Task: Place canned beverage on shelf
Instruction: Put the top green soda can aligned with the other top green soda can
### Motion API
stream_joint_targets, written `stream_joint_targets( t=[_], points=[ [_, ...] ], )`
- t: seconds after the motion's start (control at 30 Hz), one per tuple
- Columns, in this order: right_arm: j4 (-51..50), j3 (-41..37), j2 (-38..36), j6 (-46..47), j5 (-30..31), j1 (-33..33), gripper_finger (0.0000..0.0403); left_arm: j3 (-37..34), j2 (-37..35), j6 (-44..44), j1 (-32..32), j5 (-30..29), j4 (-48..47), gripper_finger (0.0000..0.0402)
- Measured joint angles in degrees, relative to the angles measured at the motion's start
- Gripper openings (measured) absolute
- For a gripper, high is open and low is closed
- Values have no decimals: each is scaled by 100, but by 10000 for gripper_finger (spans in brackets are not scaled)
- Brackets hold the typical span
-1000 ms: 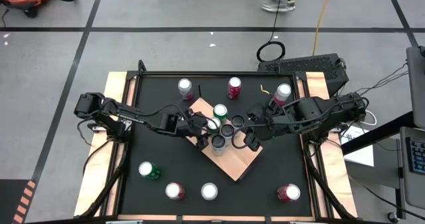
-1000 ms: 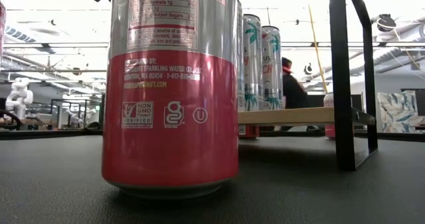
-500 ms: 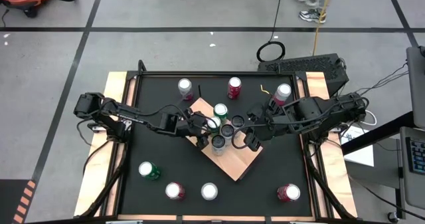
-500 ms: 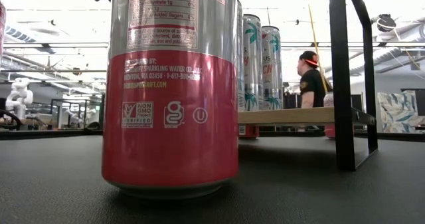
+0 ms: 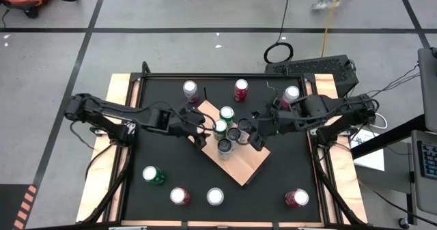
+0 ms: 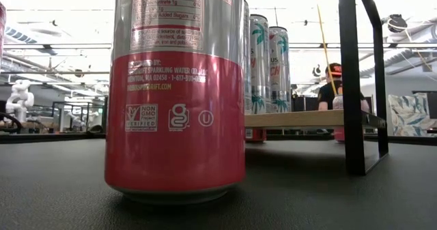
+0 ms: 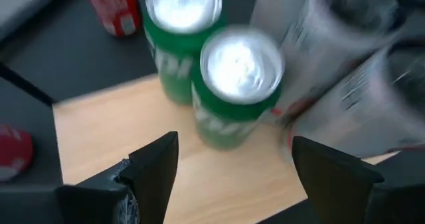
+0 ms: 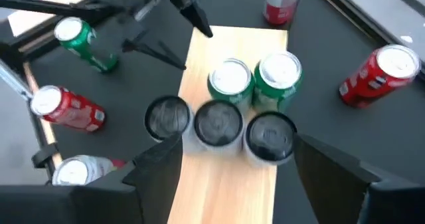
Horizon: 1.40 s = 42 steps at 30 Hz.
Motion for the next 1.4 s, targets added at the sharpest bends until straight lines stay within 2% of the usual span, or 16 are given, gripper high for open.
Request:
stream_joint_targets(
  t=[0.27,0.37,0.53,0.83,1.2,1.4],
  points=[
    [297,0,0,-918,-351,-753,204,27,-494,-39,0,-321,-48,292],
    [442,-81,0,-1399,-761,-1079,172,27,-497,-209,0,-400,-46,292],
    [1249,-580,10,-1837,-1479,-1696,109,27,-495,-529,-64,-450,4,292],
    [2491,-1661,198,-1917,-2378,-2495,8,27,-495,-627,-236,-567,25,292],
    [2690,-1764,910,-1941,-2821,-2755,1,23,-495,-575,-193,-590,39,292],
    [2691,-1764,1022,-1834,-2864,-2747,1,20,-495,-579,-192,-592,-5,292]
  ],
)
